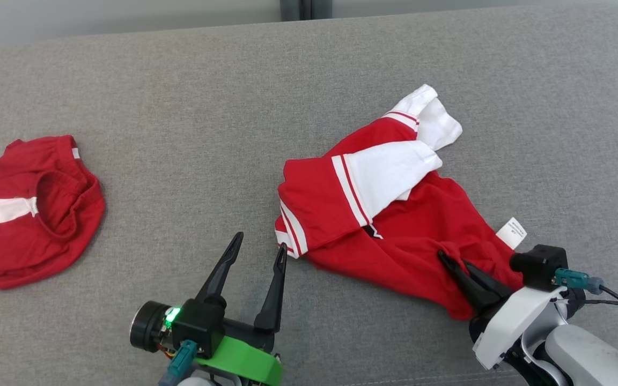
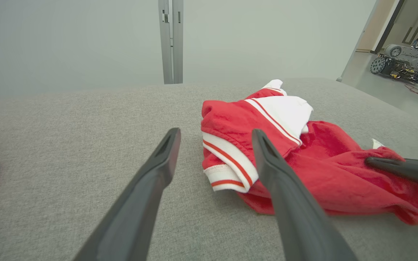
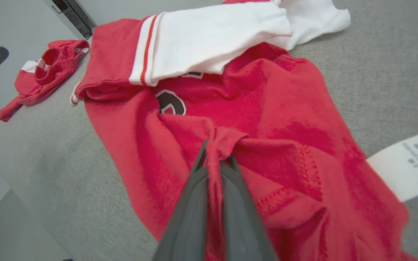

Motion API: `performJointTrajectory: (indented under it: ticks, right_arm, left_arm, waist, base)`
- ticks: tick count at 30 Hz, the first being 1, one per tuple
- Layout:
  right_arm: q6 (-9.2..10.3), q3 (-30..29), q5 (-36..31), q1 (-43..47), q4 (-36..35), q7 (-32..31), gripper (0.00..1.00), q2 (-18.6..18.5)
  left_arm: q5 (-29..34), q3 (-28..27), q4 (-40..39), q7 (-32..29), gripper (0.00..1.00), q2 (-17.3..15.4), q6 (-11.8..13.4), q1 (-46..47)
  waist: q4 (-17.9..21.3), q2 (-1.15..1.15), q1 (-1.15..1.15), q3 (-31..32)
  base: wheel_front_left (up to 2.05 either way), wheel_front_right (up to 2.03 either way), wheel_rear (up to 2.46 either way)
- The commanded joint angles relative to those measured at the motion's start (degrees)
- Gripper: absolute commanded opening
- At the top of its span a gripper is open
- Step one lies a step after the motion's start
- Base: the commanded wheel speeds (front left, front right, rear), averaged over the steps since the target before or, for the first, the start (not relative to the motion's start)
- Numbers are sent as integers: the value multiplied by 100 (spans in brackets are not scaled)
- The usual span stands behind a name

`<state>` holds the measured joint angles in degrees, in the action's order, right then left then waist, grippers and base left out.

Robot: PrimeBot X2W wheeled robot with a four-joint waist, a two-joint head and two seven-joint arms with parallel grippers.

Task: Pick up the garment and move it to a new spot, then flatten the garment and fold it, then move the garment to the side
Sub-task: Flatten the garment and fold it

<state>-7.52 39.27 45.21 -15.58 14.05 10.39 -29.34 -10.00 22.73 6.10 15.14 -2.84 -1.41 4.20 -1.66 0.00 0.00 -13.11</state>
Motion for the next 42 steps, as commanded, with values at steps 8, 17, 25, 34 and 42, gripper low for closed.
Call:
performJointTrajectory:
  ticks: [8, 17, 25, 34, 42]
  right_arm:
    - [6, 12, -279, -148, 220, 356, 0, -148]
    - [7, 174, -271, -251, 248, 435, 0, -15]
    - [7, 223, -197, -226, 279, 469, 0, -49]
    - [8, -203, -560, -383, 213, 482, 0, -205]
    - [8, -1206, -1079, -146, 8, 481, 0, -268]
  left_arm:
    - [-181, 440, 707, 1, 100, -12, -470, 330]
    - [442, 823, 1997, 1, 100, -153, -228, 1136]
    - [622, 823, 2124, 1, 0, -183, -70, 1377]
    - [654, 651, 1609, 1, 0, -569, -22, 1240]
    - [246, 95, 834, -11, 0, -1105, -7, 767]
  waist:
    - [245, 0, 0, 38]
    - [414, 0, 0, -25]
    - [498, 0, 0, -4]
    - [556, 0, 0, 242]
    - [488, 0, 0, 363]
  base:
    - [0, 0, 0]
    - [0, 0, 0]
    - [0, 0, 0]
    - [0, 0, 0]
    - [0, 0, 0]
